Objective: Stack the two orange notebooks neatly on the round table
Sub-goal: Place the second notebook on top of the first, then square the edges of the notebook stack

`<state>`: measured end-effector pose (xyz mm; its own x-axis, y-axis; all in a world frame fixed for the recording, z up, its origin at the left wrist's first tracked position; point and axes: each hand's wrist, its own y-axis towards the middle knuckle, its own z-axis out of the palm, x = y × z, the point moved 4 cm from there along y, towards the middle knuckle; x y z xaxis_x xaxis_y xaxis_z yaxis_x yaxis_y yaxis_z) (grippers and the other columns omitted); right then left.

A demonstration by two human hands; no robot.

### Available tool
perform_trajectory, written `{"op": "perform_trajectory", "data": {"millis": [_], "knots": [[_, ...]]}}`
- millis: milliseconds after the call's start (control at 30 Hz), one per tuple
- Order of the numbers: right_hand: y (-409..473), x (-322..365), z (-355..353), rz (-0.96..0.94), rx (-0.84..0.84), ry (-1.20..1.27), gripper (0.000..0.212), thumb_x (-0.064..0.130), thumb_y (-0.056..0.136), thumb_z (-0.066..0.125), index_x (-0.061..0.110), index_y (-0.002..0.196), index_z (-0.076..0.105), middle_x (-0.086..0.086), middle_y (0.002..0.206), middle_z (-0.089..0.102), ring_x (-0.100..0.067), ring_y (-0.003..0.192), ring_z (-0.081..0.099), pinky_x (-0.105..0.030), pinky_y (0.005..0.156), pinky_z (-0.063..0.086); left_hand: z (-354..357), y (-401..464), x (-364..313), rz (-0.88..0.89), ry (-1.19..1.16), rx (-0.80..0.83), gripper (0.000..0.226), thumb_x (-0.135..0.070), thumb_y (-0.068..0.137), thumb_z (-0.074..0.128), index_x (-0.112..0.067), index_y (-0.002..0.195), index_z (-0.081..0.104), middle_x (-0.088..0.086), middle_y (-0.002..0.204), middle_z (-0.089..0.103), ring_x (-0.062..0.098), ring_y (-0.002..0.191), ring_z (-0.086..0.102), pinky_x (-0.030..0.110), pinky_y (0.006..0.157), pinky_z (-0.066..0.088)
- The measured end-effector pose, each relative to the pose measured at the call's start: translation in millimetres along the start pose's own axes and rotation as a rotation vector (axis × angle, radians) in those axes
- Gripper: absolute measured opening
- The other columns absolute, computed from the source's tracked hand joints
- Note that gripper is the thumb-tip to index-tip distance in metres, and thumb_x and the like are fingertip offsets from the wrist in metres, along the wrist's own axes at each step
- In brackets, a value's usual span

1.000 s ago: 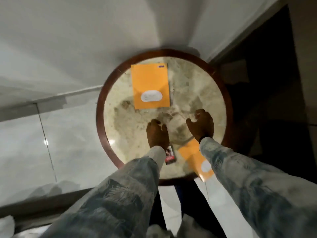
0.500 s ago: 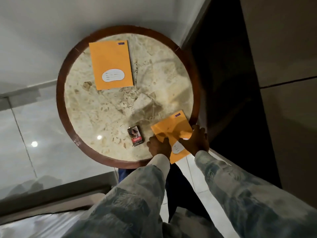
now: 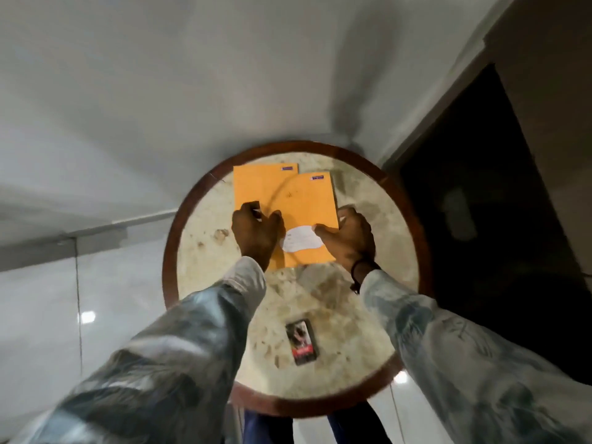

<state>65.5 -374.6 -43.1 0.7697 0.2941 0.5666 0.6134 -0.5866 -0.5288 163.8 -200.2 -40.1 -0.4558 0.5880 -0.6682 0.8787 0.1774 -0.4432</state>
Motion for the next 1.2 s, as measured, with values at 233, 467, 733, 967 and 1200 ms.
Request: {"op": "perform_trajectory", "data": {"millis": [233,467,733,967,1200], "knots": [[37,43,64,-0.049,-0.013,-0.146,0.04,0.034,0.082,0.072,0.008,0.111,0.062,-0.012,0.118,0.065,-0.036,0.111,0.061,-0.037,0.078,0.045,-11,68,2,0.029,0.29,0.072,0.049,-0.03,0.087,0.072,0.0,0.124,0.061,0.022,0.132,0.056,0.042,0.124,0.052,0.048,0.105,0.048],[38,46,70,-0.046,-0.024,-0.18,0.033,0.037,0.083,0.074,0.007,0.084,0.061,-0.019,0.099,0.069,-0.04,0.098,0.064,-0.034,0.068,0.039,-14,80,17,-0.074,0.221,0.19,0.064,-0.031,0.078,0.079,-0.008,0.132,0.054,0.018,0.134,0.054,0.041,0.125,0.055,0.052,0.105,0.05],[47,80,49,-0.116,-0.12,0.218,0.041,0.016,0.086,0.079,0.005,0.123,0.066,-0.017,0.124,0.067,-0.035,0.111,0.067,-0.046,0.093,0.057,-24,69,2,0.473,-0.059,0.265,0.049,-0.014,0.087,0.068,-0.016,0.128,0.04,0.003,0.114,0.06,0.008,0.093,0.061,0.023,0.077,0.051],[-15,72,44,-0.421,-0.407,0.236,0.037,0.014,0.086,0.08,-0.001,0.116,0.064,-0.014,0.119,0.058,-0.013,0.104,0.059,-0.037,0.087,0.063,-26,39,19,0.576,-0.062,0.178,0.043,-0.031,0.1,0.058,-0.029,0.132,0.028,0.014,0.136,0.057,0.02,0.118,0.063,0.037,0.094,0.06],[11,77,49,-0.238,-0.282,0.075,0.036,0.029,0.082,0.078,0.013,0.113,0.069,-0.01,0.111,0.064,-0.028,0.093,0.067,-0.035,0.073,0.053,-25,61,23,0.481,-0.035,0.227,0.068,-0.031,0.095,0.066,-0.017,0.148,0.027,0.004,0.144,0.048,0.008,0.125,0.048,0.014,0.1,0.043]]}}
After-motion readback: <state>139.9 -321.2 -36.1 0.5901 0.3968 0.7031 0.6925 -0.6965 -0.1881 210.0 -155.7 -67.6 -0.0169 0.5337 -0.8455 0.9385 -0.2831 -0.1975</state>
